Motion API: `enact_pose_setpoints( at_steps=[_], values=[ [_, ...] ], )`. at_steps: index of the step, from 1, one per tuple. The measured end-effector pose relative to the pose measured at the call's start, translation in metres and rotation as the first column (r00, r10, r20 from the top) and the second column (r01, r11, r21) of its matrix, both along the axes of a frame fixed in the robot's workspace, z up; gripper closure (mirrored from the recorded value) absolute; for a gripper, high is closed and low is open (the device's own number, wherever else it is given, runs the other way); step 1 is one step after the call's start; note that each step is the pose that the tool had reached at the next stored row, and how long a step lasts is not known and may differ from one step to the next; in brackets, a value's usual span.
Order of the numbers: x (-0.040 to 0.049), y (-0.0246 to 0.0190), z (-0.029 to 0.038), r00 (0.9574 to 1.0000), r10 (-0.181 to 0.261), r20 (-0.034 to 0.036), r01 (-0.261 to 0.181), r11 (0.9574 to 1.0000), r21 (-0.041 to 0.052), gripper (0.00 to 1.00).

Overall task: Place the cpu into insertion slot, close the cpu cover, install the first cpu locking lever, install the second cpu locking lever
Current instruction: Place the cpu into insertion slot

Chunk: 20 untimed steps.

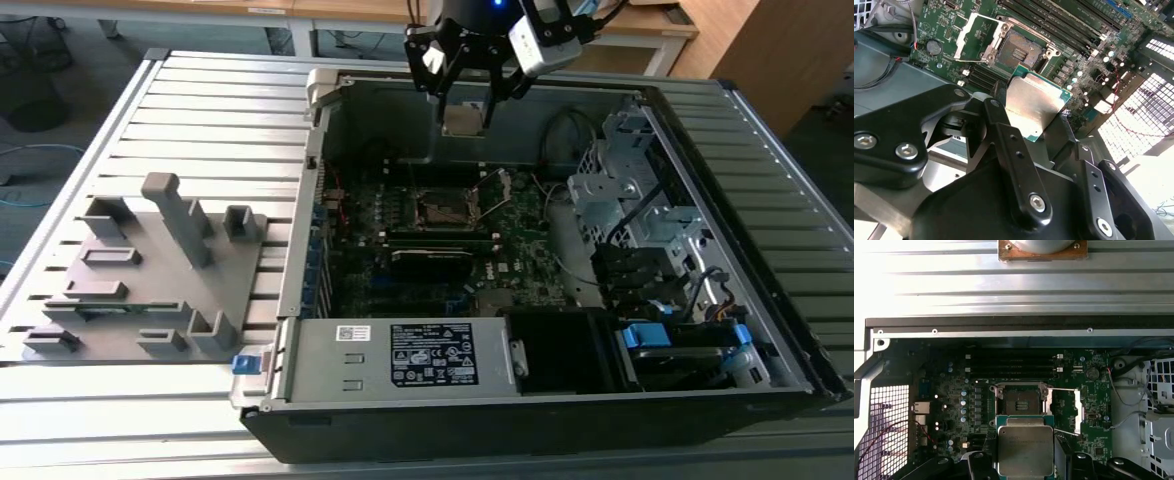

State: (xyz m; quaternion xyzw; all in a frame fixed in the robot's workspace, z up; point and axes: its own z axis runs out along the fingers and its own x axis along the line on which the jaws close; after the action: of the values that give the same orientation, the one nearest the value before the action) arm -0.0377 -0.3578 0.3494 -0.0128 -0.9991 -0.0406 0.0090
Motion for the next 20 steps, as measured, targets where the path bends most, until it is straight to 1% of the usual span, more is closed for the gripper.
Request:
enact_pose_setpoints(
  at_steps=[6, 11, 20],
  values=[
    [0.0, 0.0, -0.0023, 1.0, 0.0, 0.0, 0.0, 1.0, -0.0003, 0.46],
    [0.0, 0.0, -0.0026, 1.0, 0.0, 0.0, 0.0, 1.0, -0.0002, 0.46],
    [0.0, 0.0, -0.0052, 1.0, 0.0, 0.0, 0.0, 1.0, -0.0006, 0.46]
  ],
)
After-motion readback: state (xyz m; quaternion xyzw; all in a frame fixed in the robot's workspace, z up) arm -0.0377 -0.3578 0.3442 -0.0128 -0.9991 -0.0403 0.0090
